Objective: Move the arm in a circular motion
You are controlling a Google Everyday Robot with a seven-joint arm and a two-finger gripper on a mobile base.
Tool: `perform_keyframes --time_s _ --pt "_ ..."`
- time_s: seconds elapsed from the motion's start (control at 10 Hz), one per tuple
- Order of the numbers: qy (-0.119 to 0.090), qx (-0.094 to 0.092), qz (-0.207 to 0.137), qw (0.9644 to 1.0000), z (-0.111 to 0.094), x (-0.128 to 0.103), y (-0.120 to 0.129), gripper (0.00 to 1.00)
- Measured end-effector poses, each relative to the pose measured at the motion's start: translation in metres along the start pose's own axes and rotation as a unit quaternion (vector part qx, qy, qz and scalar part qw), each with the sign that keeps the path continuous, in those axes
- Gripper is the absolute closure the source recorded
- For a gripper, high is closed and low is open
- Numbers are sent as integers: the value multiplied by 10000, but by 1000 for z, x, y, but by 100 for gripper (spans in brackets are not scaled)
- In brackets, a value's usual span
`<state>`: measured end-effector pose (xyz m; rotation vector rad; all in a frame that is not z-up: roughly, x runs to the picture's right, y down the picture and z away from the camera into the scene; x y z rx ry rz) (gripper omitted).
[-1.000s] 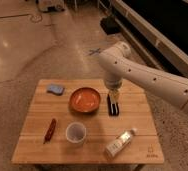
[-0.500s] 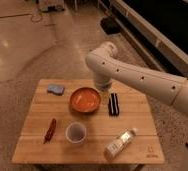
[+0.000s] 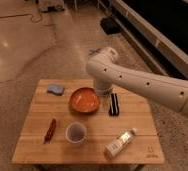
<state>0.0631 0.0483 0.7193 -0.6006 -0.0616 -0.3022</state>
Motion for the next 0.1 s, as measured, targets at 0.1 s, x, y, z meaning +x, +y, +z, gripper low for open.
perform_keyframes --time_s 0.1 --pt "-5 -16 20 10000 3 15 -1 35"
